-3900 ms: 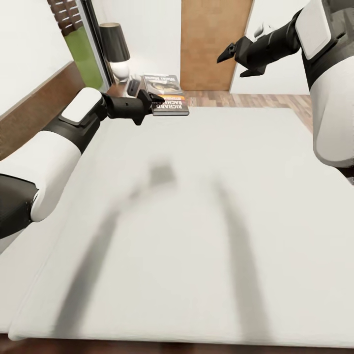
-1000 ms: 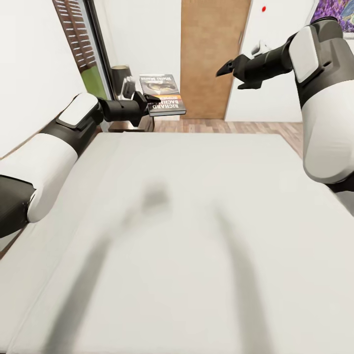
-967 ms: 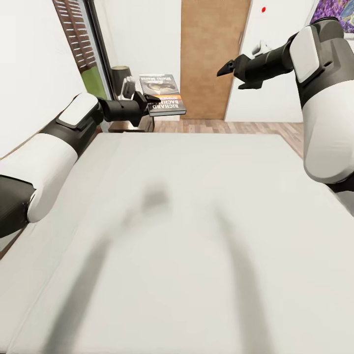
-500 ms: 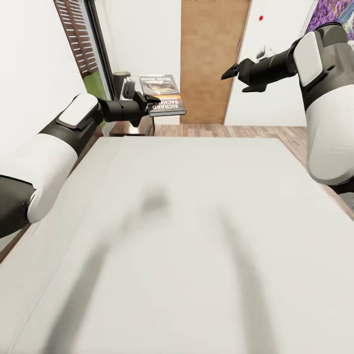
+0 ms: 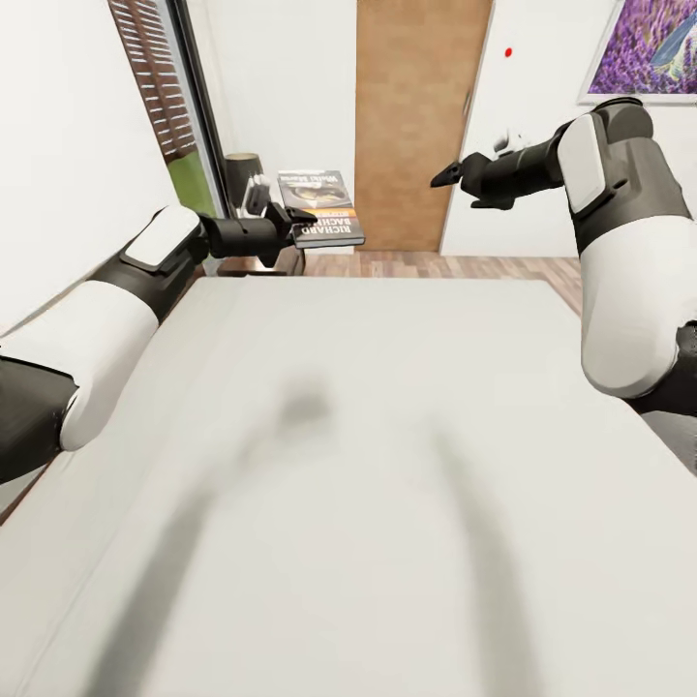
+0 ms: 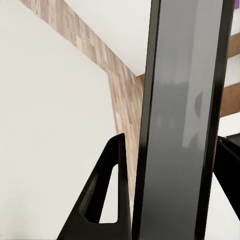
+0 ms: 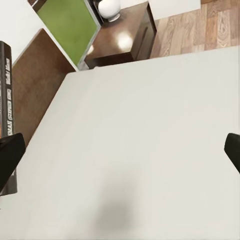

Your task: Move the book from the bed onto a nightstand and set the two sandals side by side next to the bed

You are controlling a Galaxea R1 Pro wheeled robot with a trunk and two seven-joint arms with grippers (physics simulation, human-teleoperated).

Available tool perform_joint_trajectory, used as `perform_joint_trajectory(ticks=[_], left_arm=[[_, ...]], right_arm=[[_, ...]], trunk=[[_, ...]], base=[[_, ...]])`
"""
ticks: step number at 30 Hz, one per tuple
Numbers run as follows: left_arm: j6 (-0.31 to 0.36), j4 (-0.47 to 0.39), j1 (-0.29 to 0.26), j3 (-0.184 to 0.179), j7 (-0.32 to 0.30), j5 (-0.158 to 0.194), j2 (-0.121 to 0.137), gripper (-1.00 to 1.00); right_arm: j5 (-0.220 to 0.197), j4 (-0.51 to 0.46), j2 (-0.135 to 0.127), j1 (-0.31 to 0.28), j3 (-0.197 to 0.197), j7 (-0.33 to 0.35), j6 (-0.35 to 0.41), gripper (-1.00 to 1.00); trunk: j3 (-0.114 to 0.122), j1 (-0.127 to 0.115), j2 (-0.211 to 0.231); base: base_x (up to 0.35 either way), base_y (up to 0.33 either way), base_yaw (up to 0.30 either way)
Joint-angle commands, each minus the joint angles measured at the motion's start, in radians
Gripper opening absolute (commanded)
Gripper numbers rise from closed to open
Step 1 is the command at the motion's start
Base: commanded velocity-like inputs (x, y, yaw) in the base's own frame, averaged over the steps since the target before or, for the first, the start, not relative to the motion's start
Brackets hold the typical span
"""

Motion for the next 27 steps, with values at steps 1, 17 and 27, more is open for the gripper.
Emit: perform_joint_trajectory(ticks=[1,17,27], left_arm=[[0.0,-0.001,-0.001,-0.006,0.005,0.012,0.001,-1.0],[0.038,-0.001,0.067,-0.007,0.005,0.009,0.008,-1.0],[0.058,0.0,0.115,-0.008,0.005,-0.041,0.014,-1.0]], right_arm=[[-0.008,-0.001,0.0,0.0,-0.002,-0.005,0.005,1.0],[-0.008,-0.068,-0.002,0.081,0.027,-0.003,0.005,1.0],[-0.007,-0.107,-0.009,0.158,0.036,-0.003,0.005,1.0]], trunk=[[0.001,0.0,0.0],[0.028,0.0,0.0],[0.044,0.0,0.0]], base=[[0.0,0.0,0.0],[0.0,0.0,0.0],[0.0,0.0,0.0]])
